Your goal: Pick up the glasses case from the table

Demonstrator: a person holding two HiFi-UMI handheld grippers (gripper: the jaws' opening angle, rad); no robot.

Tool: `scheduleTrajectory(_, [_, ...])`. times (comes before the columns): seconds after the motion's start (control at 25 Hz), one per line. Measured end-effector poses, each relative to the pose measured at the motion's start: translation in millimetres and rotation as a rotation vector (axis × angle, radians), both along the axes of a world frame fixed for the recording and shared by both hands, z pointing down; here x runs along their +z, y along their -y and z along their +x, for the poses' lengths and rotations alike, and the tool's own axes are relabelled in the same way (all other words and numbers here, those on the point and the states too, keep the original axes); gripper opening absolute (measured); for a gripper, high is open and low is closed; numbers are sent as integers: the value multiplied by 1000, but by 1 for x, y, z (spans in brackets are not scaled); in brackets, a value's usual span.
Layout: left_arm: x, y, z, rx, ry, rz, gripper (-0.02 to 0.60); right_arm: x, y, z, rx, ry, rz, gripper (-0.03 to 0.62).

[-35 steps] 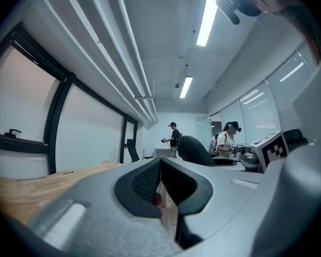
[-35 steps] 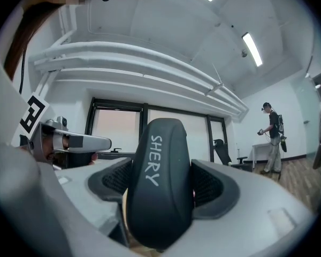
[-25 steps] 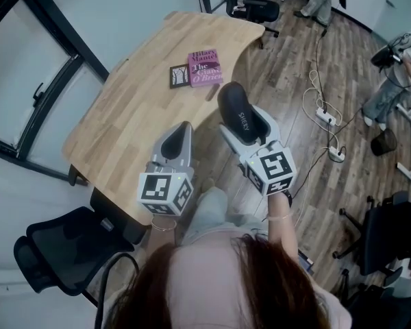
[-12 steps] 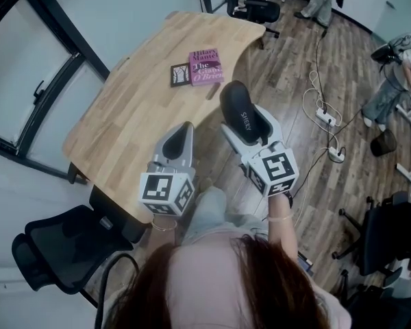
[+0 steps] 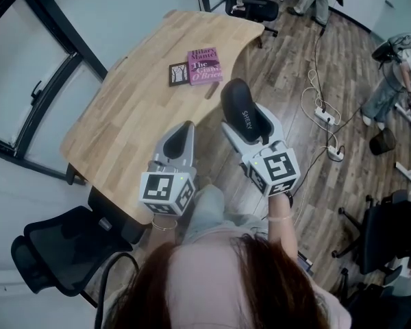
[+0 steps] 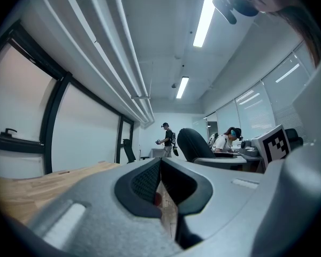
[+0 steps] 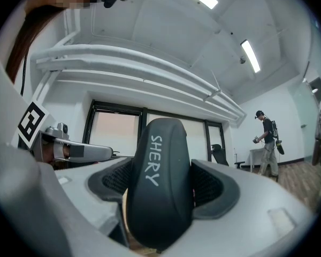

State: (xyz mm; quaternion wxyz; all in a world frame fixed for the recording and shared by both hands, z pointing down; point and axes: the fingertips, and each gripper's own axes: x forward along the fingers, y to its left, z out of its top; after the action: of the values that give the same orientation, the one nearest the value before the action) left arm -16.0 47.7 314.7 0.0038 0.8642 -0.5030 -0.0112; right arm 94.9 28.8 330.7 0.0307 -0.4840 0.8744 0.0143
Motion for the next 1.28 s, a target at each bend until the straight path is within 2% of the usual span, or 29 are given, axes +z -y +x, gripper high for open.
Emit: scheduleTrajectory(1.28, [10,15,5,18,1,-13,9,7,8,3,7,-3,5,347])
